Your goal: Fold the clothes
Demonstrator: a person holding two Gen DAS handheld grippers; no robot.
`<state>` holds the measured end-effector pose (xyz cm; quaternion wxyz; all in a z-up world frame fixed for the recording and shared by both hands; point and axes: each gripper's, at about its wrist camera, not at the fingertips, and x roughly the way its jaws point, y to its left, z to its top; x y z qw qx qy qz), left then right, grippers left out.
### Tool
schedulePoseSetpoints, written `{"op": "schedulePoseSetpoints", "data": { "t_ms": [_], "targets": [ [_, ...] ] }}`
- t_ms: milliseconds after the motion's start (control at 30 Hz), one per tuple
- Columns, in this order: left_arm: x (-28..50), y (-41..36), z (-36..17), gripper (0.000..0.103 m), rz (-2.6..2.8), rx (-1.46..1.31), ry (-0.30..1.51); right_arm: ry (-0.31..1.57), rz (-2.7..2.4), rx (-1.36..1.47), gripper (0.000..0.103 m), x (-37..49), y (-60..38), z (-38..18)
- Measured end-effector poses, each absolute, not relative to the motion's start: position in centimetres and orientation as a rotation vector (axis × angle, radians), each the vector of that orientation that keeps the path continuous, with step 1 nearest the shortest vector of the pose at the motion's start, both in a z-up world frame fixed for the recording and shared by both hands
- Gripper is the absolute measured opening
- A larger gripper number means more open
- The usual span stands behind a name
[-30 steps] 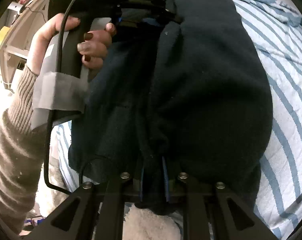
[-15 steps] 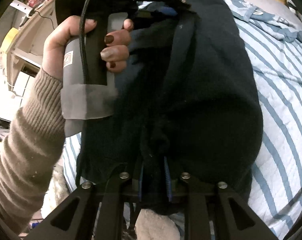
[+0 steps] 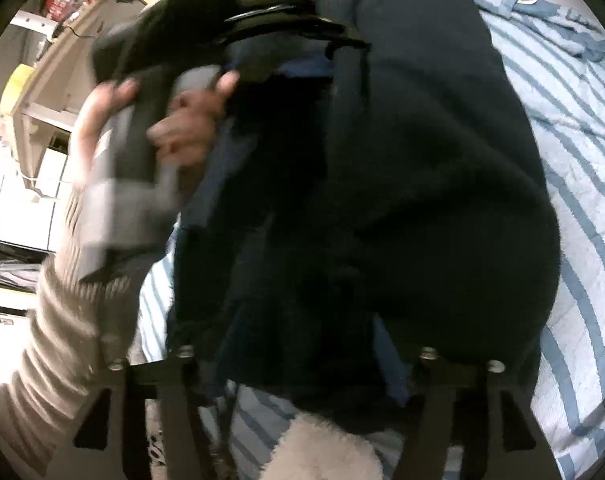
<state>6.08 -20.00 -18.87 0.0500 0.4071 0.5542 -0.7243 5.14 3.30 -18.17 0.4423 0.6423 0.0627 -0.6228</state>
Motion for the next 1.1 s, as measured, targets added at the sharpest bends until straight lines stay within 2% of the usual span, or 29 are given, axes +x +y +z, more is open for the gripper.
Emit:
{"op": "schedulePoseSetpoints", "data": {
  "t_ms": [33,67,200,267,300,333,367,433,567,667,833,933,1033,1100],
  "targets": [
    [7.8,-20.0,-17.9,0.074,-2.223,1.172,1.672,0.134,-1.550,1.587,0.073,5.1,3.6,-17.7],
    [9.6,-19.9,-16.9,0.074,-2.239,1.105,1.656,0.111,-1.555,1.581,0.076,5.0,3.9,-17.3],
    [15.9,-19.4,-14.0,0.074,-2.290,0.918,1.598,-0.002,-1.597,1.523,0.077,4.3,6.0,-15.4],
    [17.8,-18.5,-14.0,0.064,-2.313,0.933,1.592,-0.094,-1.609,1.494,0.076,3.9,7.7,-14.8],
    [18.5,-17.9,-14.1,0.042,-2.328,0.949,1.573,-0.142,-1.618,1.483,0.076,3.6,8.6,-14.7],
    [19.0,-17.1,-14.1,0.030,-2.348,0.963,1.545,-0.178,-1.651,1.476,0.070,3.1,9.2,-14.5],
    [18.8,-16.3,-13.9,0.029,-2.381,0.968,1.490,-0.199,-1.691,1.472,0.049,2.8,9.5,-14.4],
    [18.5,-14.4,-13.3,0.026,-2.450,0.987,1.380,-0.124,-1.813,1.489,0.029,3.9,8.7,-15.5],
    [15.4,-9.2,-11.9,0.026,-2.676,1.180,1.176,0.108,-1.903,1.563,0.027,4.2,9.0,-16.7],
    [13.9,-5.6,-12.9,0.026,-2.744,1.404,1.004,0.178,-1.852,1.619,0.027,5.7,9.6,-17.2],
    [14.3,-4.1,-14.8,0.026,-2.688,1.577,0.901,0.129,-1.751,1.681,0.027,7.4,10.8,-18.9],
    [14.8,-3.6,-15.9,0.026,-2.639,1.653,0.860,-0.005,-1.690,1.690,0.028,6.5,11.9,-17.8],
    [15.4,-3.2,-17.0,0.026,-2.587,1.727,0.819,-0.046,-1.765,1.622,0.039,5.7,12.7,-15.7],
    [15.7,-2.9,-17.7,0.026,-2.552,1.775,0.791,-0.034,-1.782,1.608,0.039,5.3,12.5,-15.4]
  ]
}}
